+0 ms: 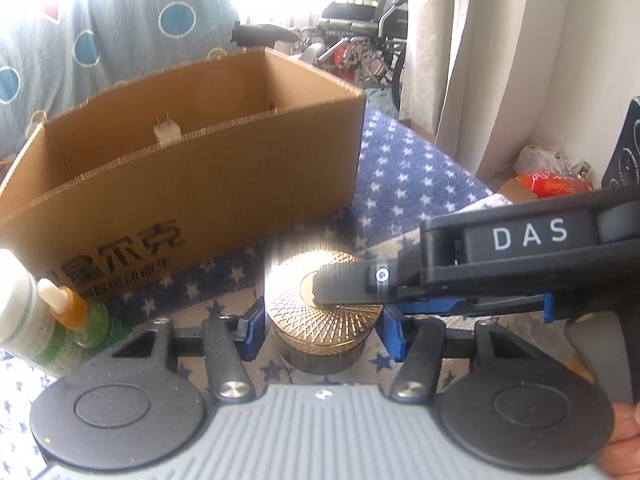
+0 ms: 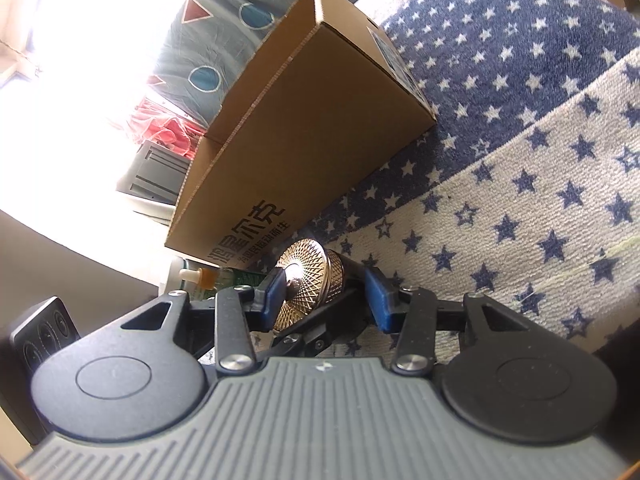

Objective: Organize rigid objects
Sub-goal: 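Lift the gold round tin into the box and open the right gripper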

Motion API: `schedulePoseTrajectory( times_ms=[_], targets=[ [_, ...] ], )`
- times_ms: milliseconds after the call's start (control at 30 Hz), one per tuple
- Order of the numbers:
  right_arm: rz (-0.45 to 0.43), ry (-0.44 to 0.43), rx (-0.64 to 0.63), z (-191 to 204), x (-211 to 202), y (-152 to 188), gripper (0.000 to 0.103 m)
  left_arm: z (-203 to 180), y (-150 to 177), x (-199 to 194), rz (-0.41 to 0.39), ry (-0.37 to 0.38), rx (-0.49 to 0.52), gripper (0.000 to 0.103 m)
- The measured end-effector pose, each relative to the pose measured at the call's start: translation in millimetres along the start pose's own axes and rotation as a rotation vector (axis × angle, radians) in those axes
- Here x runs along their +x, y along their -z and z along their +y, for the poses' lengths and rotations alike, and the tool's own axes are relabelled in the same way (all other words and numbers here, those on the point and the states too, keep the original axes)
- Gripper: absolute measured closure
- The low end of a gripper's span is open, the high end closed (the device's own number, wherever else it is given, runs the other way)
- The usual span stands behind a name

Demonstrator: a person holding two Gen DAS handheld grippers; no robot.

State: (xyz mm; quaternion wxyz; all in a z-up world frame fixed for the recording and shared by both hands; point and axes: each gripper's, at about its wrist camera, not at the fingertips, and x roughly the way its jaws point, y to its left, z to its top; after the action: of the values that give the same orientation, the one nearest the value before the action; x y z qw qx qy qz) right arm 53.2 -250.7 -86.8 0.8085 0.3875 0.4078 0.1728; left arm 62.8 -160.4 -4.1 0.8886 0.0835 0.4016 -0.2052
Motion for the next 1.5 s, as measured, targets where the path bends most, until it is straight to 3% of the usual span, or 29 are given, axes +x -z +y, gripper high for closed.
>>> schedulePoseTrajectory(
  times_ms=[300, 600, 833, 1100, 1267, 1500],
  targets=[
    [-0.097, -0.063, -0.079, 33.0, -23.7, -13.1, 0.06, 1.8, -32.2, -34.3, -0.089, -0.042, 0.035, 0.046],
    [-0.116, -0.103, -0.233, 83.0, -23.6, -70.2, 0.059, 23.4, -90.2, -41.3, -0.135, -0.074, -0.013, 0.046],
    [0.003, -0.051, -0.328, 112.0, 19.1, -150.0, 0.059, 76.0, -153.3, 11.2, -0.027, -0.048, -0.149, 0.046],
    [0.168, 0.053, -0.348, 120.5, 106.3, -228.0, 0.059, 128.7, -187.8, 87.0, 0.098, -0.046, -0.311, 0.046],
    [0.243, 0.093, -0.356, 115.5, 153.4, -253.1, 0.058, 150.5, -198.1, 120.2, 0.143, -0.053, -0.386, 0.046],
    [0.287, 0.174, -0.448, 114.5, 181.8, -270.5, 0.059, 153.2, -203.0, 149.0, 0.162, -0.049, -0.438, 0.045]
  ],
)
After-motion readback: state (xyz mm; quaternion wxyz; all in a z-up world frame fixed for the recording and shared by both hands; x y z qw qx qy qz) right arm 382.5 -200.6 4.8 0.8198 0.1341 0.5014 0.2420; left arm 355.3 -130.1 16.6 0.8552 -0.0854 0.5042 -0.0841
